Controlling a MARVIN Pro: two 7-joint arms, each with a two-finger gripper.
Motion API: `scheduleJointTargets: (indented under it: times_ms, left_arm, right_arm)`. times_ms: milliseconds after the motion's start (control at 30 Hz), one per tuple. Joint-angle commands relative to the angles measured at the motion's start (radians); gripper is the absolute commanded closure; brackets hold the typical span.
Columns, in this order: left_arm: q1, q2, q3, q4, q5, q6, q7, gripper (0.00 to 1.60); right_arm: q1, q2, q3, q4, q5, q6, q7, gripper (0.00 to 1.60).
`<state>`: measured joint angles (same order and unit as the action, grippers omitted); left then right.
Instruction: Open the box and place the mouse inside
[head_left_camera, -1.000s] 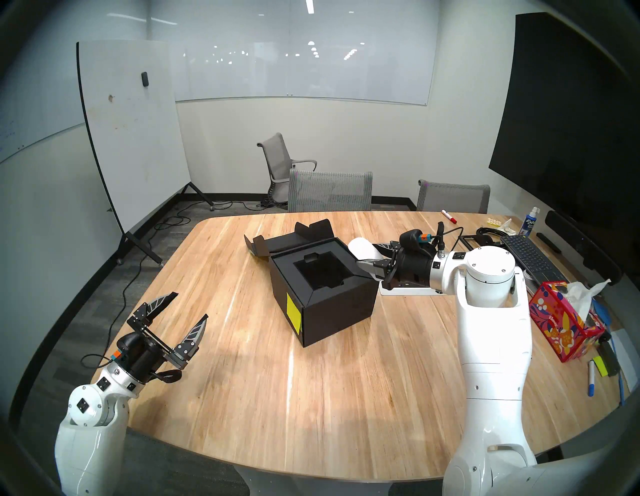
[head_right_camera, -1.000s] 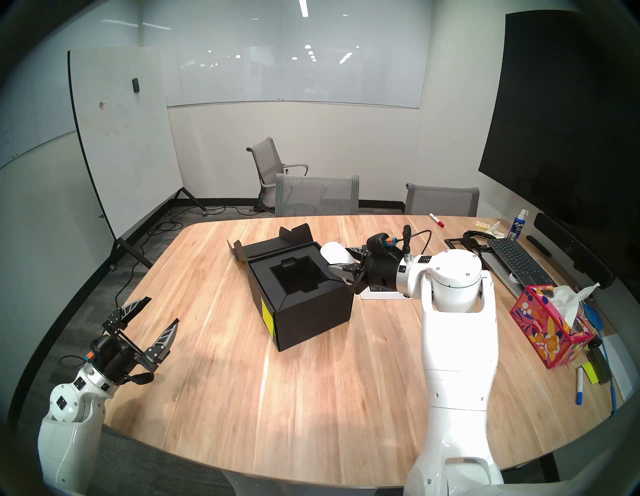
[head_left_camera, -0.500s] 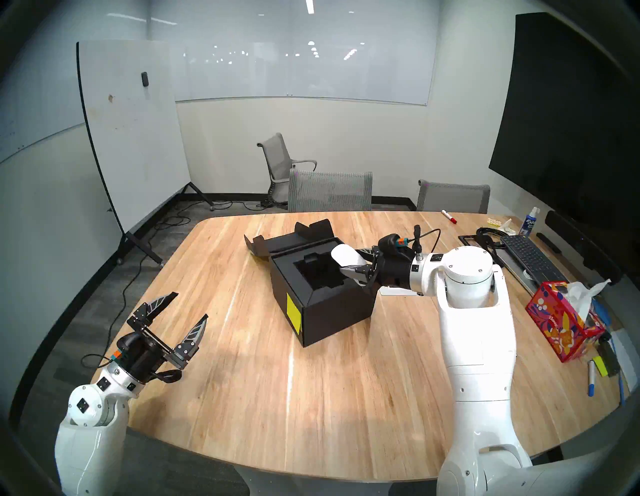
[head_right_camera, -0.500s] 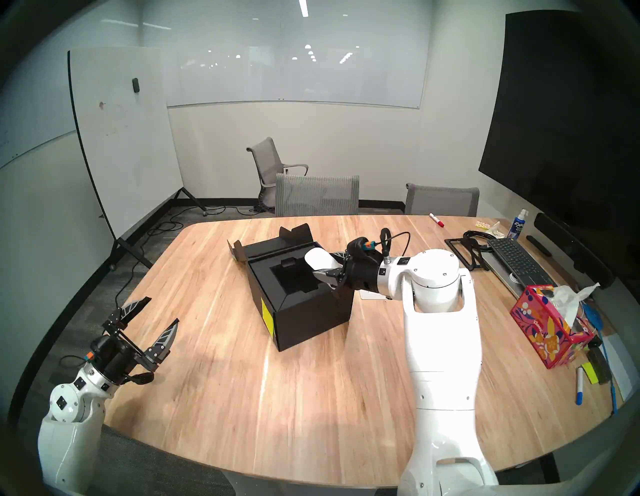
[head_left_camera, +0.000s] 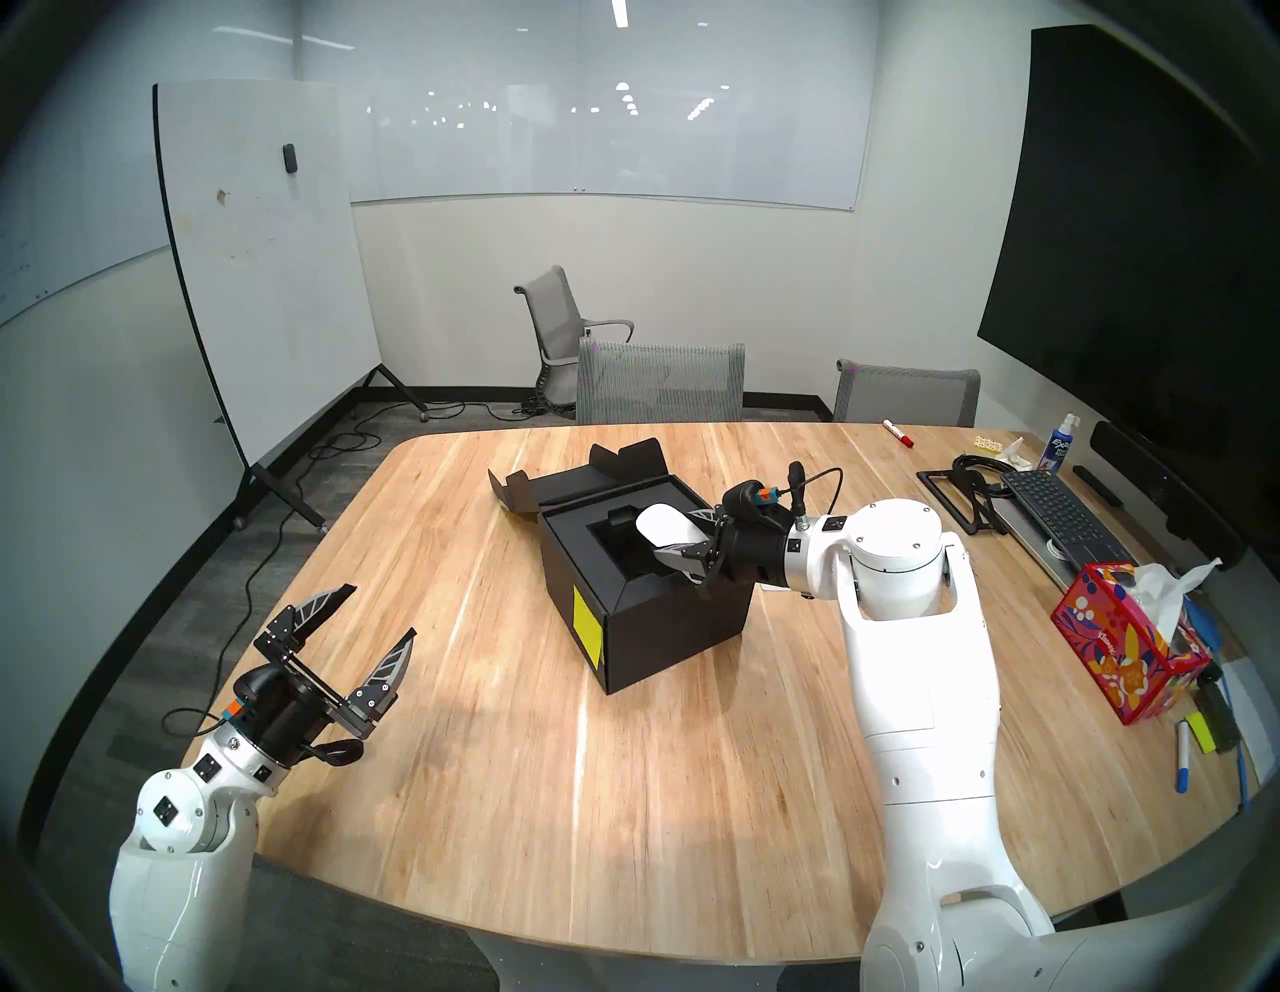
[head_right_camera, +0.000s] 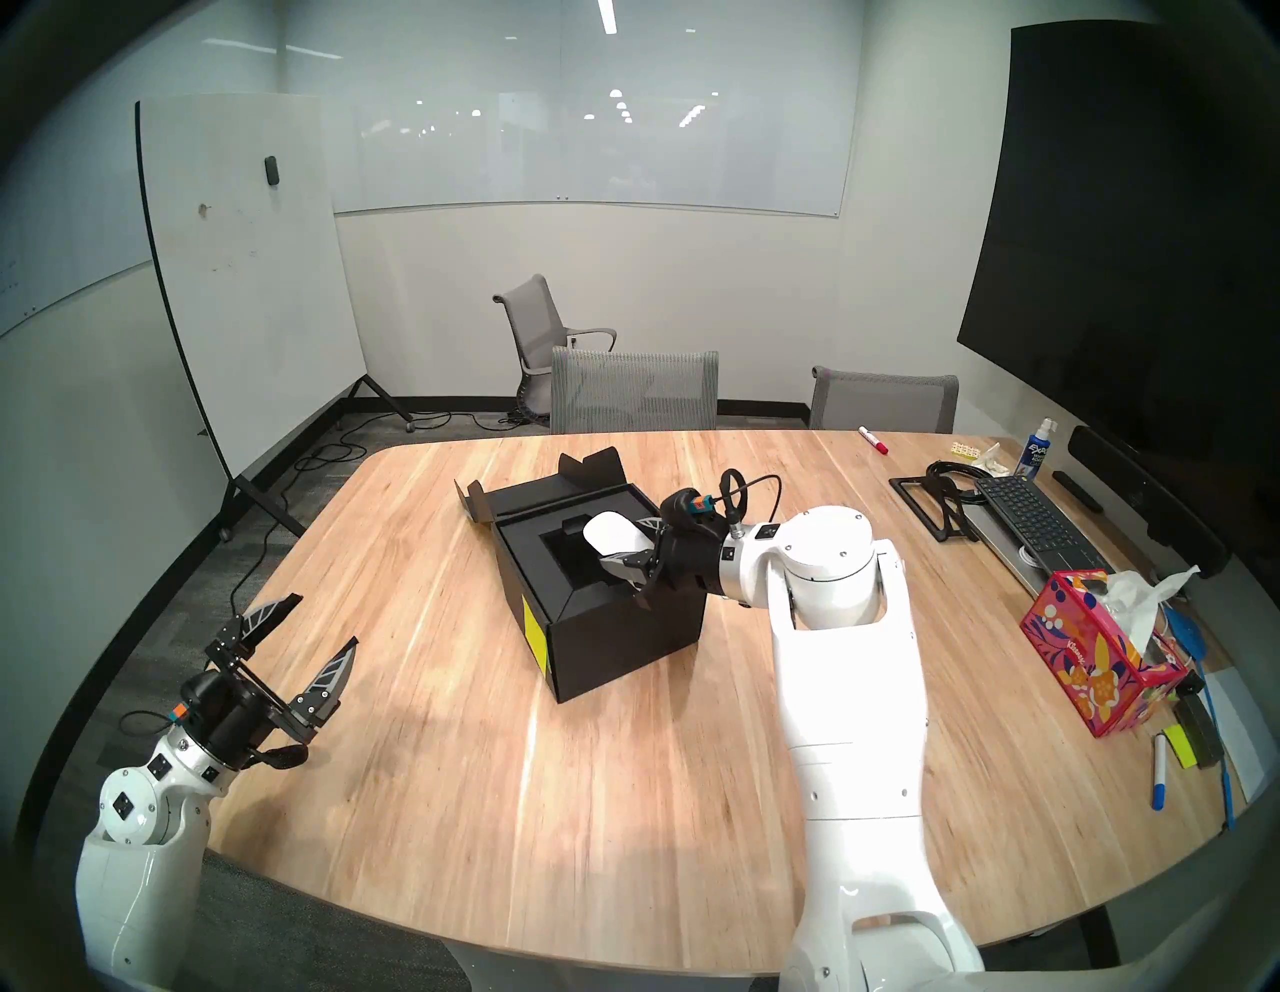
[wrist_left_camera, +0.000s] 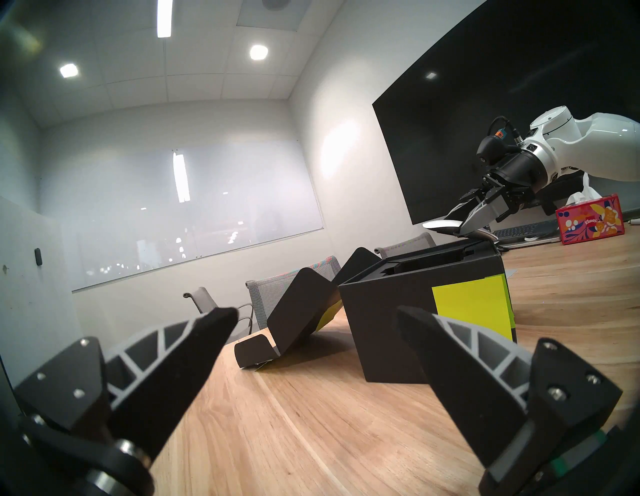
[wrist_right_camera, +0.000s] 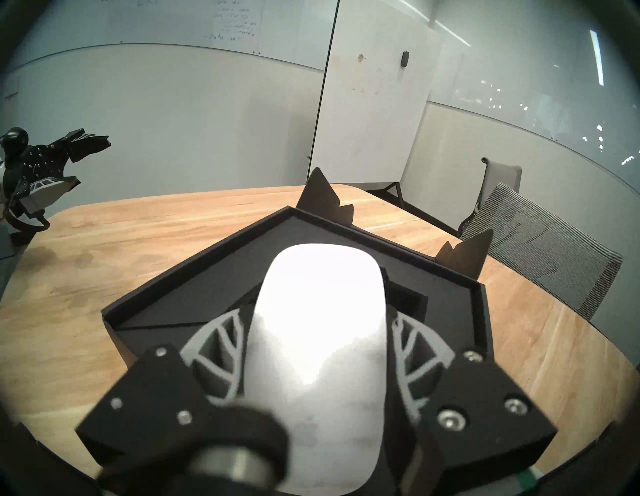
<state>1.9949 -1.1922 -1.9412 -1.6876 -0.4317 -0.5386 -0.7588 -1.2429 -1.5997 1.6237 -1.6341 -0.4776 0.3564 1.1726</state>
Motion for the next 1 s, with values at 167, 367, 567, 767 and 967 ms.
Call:
scheduleJointTargets:
  times_ms: [167, 367, 567, 767, 967]
  left_arm:
    - [-0.001, 0.002, -0.002, -0.015, 0.0, -0.005, -0.003, 0.0]
    - [0.0, 0.002, -0.002, -0.015, 0.0, -0.005, -0.003, 0.0]
    - [0.0, 0.002, -0.002, -0.015, 0.0, -0.005, -0.003, 0.0]
    - [0.0, 0.002, -0.002, -0.016, 0.0, -0.005, -0.002, 0.0]
    - [0.0, 0.002, -0.002, -0.016, 0.0, -0.005, -0.003, 0.0]
  right_arm:
    - [0.111, -0.025, -0.002, 0.047, 0.011, -0.002, -0.024, 1.6]
    - [0.137, -0.037, -0.003, 0.086, 0.011, -0.007, -0.046, 1.6]
    - [0.158, -0.034, -0.009, 0.115, 0.003, -0.013, -0.056, 1.6]
    - [0.167, -0.035, -0.017, 0.172, -0.001, -0.036, -0.077, 1.6]
    - [0.182, -0.032, -0.021, 0.224, -0.003, -0.057, -0.094, 1.6]
